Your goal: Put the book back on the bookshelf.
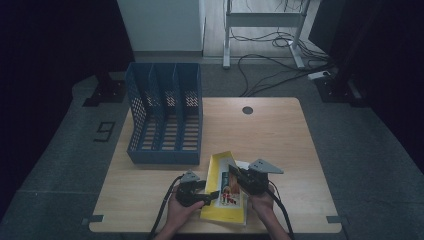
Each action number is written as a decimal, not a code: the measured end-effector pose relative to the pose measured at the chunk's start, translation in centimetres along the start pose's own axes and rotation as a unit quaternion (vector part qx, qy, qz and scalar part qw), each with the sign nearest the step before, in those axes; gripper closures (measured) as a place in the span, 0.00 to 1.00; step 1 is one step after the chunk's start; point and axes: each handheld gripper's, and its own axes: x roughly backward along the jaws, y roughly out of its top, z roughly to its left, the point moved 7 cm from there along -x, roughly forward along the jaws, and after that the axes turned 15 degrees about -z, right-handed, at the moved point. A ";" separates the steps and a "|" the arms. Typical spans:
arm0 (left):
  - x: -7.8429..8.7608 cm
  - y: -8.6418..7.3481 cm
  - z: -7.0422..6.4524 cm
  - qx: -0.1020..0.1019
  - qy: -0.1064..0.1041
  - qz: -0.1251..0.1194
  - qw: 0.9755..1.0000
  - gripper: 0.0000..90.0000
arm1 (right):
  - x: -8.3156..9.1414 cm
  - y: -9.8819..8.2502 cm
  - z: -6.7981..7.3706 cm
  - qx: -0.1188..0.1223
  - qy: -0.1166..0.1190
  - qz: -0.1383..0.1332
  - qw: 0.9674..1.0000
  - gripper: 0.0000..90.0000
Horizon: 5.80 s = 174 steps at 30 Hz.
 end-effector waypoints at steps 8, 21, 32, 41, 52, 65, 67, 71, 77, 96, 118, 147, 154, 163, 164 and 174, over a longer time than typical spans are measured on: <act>-0.2 -0.1 0.1 0.018 -0.014 0.002 1.000 0.26 | 0.2 0.4 0.6 0.013 0.012 -0.009 1.000 0.96; -0.3 -0.1 0.2 0.043 -0.031 -0.002 0.999 0.25 | 0.3 0.7 0.8 0.012 0.014 -0.017 1.000 0.97; -0.3 -0.2 -0.2 0.055 -0.050 -0.001 0.997 0.26 | 0.6 1.3 1.5 0.019 0.029 -0.023 0.999 0.97; -0.4 -0.3 -0.1 0.040 -0.026 -0.003 0.999 0.31 | 0.6 0.4 -0.3 0.009 -0.001 0.014 1.000 0.91; -0.3 -0.4 -0.1 0.016 0.004 0.000 1.000 0.43 | 0.6 -2.0 -3.0 0.022 -0.065 0.114 0.991 0.80; -0.3 -0.4 -0.2 0.010 0.008 0.002 1.000 0.44 | 1.5 -3.8 -3.9 0.012 -0.074 0.167 0.983 0.58; -0.3 -0.4 -0.2 0.010 0.009 0.002 1.000 0.44 | 1.8 -3.9 -3.9 0.016 -0.077 0.170 0.982 0.56; -0.3 -0.4 -0.2 0.012 0.008 0.002 1.000 0.44 | 2.3 -4.2 -4.2 0.015 -0.084 0.177 0.980 0.54; -0.3 -0.4 -0.2 0.012 0.008 0.002 1.000 0.44 | 2.5 -4.4 -4.3 0.016 -0.088 0.169 0.982 0.53; -0.2 -0.4 0.1 0.025 0.003 -0.001 1.000 0.47 | 2.6 -5.0 -4.5 0.005 -0.098 0.158 0.983 0.53; 0.5 -0.1 0.0 0.053 -0.031 -0.016 0.998 0.57 | 2.4 -5.1 -3.6 0.015 -0.076 0.165 0.983 0.54; 0.5 -0.6 0.8 0.092 -0.062 0.004 0.994 0.59 | 2.2 -5.3 -3.3 0.006 -0.068 0.163 0.984 0.54; 0.2 -0.7 0.3 0.086 -0.064 0.008 0.994 0.57 | 2.1 -5.4 -3.1 0.009 -0.067 0.162 0.984 0.54; 0.1 -0.7 0.2 0.083 -0.063 0.006 0.995 0.55 | 2.1 -5.4 -3.0 0.007 -0.067 0.161 0.985 0.54; 0.1 -0.7 0.2 0.083 -0.063 0.006 0.995 0.55 | 2.1 -5.4 -3.0 0.007 -0.067 0.161 0.985 0.54; 0.0 -0.6 0.2 0.084 -0.062 0.005 0.995 0.54 | 2.0 -5.5 -2.8 0.003 -0.062 0.160 0.985 0.54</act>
